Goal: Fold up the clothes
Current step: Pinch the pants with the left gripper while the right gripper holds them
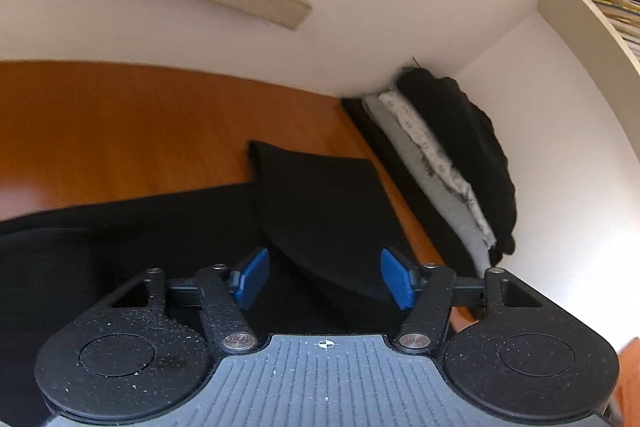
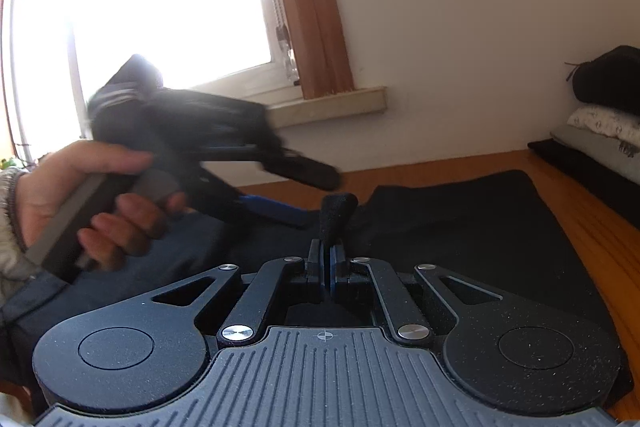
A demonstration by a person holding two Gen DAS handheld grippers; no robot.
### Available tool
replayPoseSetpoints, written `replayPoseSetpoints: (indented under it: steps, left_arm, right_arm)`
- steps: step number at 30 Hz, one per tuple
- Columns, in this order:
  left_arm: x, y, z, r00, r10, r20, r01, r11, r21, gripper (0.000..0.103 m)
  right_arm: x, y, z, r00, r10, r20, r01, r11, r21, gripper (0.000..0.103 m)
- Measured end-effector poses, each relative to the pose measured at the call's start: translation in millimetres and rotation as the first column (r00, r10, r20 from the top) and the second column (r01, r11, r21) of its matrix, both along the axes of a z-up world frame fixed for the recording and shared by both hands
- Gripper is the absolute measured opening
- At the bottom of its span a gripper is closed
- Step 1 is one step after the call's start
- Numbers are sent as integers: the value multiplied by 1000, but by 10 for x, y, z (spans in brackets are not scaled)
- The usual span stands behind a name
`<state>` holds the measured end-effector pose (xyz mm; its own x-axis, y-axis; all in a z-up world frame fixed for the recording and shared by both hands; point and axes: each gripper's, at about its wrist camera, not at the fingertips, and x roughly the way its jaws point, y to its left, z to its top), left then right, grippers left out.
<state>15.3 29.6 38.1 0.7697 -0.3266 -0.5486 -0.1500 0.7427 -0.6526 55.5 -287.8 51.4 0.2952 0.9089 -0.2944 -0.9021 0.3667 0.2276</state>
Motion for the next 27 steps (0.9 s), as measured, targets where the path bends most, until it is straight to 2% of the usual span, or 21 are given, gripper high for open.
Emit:
replayPoseSetpoints:
  steps: [3,7,13,14,16,20,21,24,27]
  left_arm:
    - [185,-42,-63,1000,7,-20,-7,1000,-30,65]
    - [369,-28,-190,998,20,-60,-26,994,-108,65]
    - [563,-60,-140,998,41,-45,-45,995,-90,68]
    - [599,-64,-121,998,40,-43,-43,996,-79,64]
    - [652,-63,-102,998,32,-46,-34,998,-58,44]
    - [667,-45,-85,998,0,-64,-2,1000,-27,18]
    - [642,-33,-52,998,-4,-57,3,1000,-17,8]
    - [514,-30,136,999,-26,-19,26,999,32,3]
    - [377,-42,323,999,-42,-5,42,994,100,3]
  right_arm:
    - [9,-47,-7,1000,-4,-7,4,1000,27,3]
    - [22,-122,22,1000,-4,-11,5,998,68,3]
    - [42,-197,47,1000,6,-17,-5,995,99,3]
    - [34,-205,47,1000,9,-16,-7,995,102,3]
    - [8,-228,58,1000,10,-7,-9,994,112,3]
    - [-42,-267,140,999,37,-13,-35,989,146,3]
    - [-61,-268,173,999,48,-14,-46,987,156,3]
    - [-151,-203,287,997,79,10,-80,983,167,1]
    - [-261,-129,309,995,68,77,-77,991,114,1]
